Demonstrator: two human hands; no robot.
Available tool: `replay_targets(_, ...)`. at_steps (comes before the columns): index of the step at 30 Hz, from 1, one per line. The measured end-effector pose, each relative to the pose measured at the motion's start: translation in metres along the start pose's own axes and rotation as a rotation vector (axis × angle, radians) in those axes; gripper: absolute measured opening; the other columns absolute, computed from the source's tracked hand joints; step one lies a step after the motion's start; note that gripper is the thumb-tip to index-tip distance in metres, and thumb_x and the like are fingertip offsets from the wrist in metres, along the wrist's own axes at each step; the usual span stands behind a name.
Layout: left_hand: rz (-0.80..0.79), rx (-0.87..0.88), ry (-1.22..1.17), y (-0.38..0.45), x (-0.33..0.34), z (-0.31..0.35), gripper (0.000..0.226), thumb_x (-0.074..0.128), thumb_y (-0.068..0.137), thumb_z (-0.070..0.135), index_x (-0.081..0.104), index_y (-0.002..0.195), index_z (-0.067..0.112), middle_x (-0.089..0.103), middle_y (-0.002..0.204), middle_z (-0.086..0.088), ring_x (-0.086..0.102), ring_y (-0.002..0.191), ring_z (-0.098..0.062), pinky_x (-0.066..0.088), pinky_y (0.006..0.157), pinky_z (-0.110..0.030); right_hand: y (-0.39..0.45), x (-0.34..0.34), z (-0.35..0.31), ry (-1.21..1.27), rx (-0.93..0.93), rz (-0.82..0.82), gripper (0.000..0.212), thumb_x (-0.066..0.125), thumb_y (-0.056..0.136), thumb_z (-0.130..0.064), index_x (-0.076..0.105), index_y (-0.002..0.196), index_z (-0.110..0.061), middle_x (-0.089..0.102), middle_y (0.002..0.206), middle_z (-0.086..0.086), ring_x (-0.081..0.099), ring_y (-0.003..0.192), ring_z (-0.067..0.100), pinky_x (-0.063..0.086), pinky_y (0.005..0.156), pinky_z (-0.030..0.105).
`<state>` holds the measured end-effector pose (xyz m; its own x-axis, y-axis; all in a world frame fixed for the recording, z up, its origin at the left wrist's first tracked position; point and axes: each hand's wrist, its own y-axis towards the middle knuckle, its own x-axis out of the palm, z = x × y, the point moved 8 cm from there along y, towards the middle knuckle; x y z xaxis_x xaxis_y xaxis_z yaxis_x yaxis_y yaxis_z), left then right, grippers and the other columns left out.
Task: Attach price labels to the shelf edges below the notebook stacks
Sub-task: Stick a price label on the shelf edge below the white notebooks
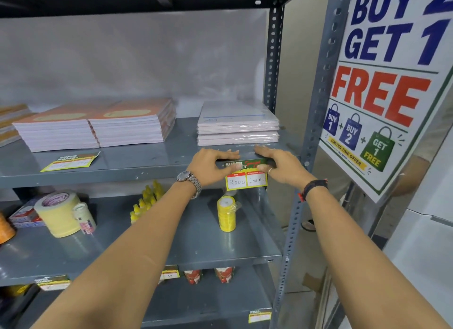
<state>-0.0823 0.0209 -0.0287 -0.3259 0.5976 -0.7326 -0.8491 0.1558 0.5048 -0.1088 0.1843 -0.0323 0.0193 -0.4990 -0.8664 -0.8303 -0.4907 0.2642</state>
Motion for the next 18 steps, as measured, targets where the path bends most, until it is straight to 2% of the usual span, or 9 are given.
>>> replay_targets(2, 0.034, -0.019, 0.038, -0.002, 0.001, 0.001, 0.036, 0.071, 0.072, 0.047, 0.07, 0.103, 0.029, 0.068, 0.114, 0.009, 0.056, 0.114, -0.002, 0.046, 0.1, -0.03, -0.001, 0.001, -0.002, 0.002, 0.021, 0.02, 0.062, 0.066, 0.083, -0.033, 0.044, 0.138, -0.017, 0.038, 0.15, -0.001, 0.033, 0.14, 0.016, 0.027, 0.111, 0.028)
replay_targets(6, 0.114, -0.062, 0.052, 0.0, -0.001, -0.004, 0.038, 0.061, 0.071, 0.056, 0.072, 0.098, 0.032, 0.072, 0.107, 0.012, 0.061, 0.108, -0.003, 0.05, 0.092, -0.031, -0.004, 0.002, -0.003, 0.066, 0.065, 0.298, 0.061, 0.068, 0.077, -0.047, 0.057, 0.127, -0.016, 0.054, 0.138, 0.004, 0.046, 0.132, 0.02, 0.036, 0.109, 0.035)
replay_targets(8, 0.117, -0.061, 0.036, 0.001, 0.0, -0.006, 0.036, 0.061, 0.072, 0.055, 0.072, 0.097, 0.032, 0.072, 0.105, 0.013, 0.06, 0.108, 0.0, 0.05, 0.091, -0.031, -0.004, 0.004, 0.0, 0.089, 0.071, 0.381, 0.056, 0.069, 0.076, -0.046, 0.06, 0.123, -0.016, 0.059, 0.134, 0.004, 0.05, 0.128, 0.022, 0.04, 0.108, 0.038)
replay_targets(12, 0.111, -0.02, 0.019, 0.005, -0.002, -0.007, 0.025, 0.067, 0.076, 0.047, 0.073, 0.095, 0.031, 0.071, 0.106, 0.013, 0.059, 0.107, 0.003, 0.051, 0.089, -0.03, -0.002, 0.009, 0.002, 0.122, 0.083, 0.446, 0.051, 0.072, 0.076, -0.038, 0.062, 0.121, -0.015, 0.061, 0.131, 0.004, 0.052, 0.124, 0.024, 0.04, 0.106, 0.038)
replay_targets(18, 0.139, -0.008, 0.068, 0.006, -0.004, -0.006, 0.029, 0.06, 0.075, 0.052, 0.073, 0.093, 0.034, 0.072, 0.103, 0.015, 0.062, 0.102, 0.0, 0.053, 0.078, -0.03, 0.0, 0.014, 0.003, 0.11, 0.111, 0.489, 0.045, 0.07, 0.078, -0.03, 0.062, 0.12, -0.016, 0.062, 0.13, 0.004, 0.051, 0.122, 0.027, 0.037, 0.103, 0.035)
